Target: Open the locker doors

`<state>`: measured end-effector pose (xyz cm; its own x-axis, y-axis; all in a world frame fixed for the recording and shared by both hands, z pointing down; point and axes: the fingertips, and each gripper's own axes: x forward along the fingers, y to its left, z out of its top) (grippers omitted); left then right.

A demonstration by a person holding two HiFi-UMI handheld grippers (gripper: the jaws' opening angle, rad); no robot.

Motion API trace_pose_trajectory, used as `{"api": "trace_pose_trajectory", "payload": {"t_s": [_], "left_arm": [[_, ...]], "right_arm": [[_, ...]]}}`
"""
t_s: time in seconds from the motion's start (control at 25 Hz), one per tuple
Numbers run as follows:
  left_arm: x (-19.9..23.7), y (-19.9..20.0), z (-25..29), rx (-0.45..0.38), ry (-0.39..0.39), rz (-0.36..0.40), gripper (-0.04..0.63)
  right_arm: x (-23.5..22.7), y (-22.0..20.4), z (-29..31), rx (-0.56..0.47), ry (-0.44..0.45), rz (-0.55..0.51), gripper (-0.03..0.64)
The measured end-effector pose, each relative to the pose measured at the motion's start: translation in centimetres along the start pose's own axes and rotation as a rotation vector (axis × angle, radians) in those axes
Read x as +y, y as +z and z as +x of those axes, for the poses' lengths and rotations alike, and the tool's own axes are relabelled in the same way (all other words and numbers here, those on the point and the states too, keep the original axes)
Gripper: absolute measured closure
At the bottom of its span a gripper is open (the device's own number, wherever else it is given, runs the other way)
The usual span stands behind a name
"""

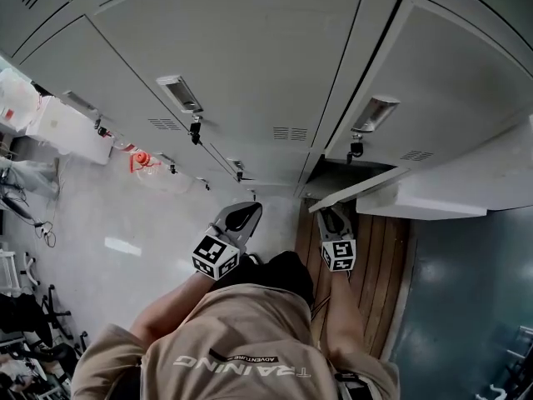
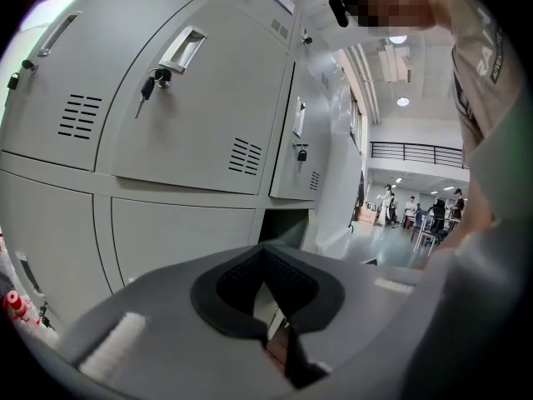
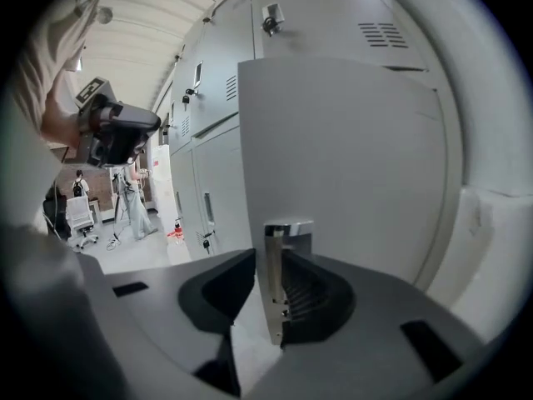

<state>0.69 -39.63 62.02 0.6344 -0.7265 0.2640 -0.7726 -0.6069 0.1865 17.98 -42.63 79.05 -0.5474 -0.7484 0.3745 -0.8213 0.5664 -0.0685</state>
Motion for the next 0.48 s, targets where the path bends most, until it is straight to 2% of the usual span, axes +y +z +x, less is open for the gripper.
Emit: {"api": "trace_pose_trajectory", "payload": {"t_s": [0.16,0.36,0.48], "left_arm": [[-1.8,0.1,-0.1,0.024,-0.021,-0.008,0.588],[-4.5,1.4,-0.1,0.040,-0.055,-0.023,0.588],[-5.6,2.7,-0.1,0.044,-0.068,-0.018,0.588]], "right_arm": [[-0.9,-2.2,-6.0,0.027,-0.086,0.069,0.555],[-0.7,-4.7,-11.9,0.114,-0.148,0.122,0.555],[1.3,-4.1,-12.8,0.127,-0.123,0.122,0.555]]}}
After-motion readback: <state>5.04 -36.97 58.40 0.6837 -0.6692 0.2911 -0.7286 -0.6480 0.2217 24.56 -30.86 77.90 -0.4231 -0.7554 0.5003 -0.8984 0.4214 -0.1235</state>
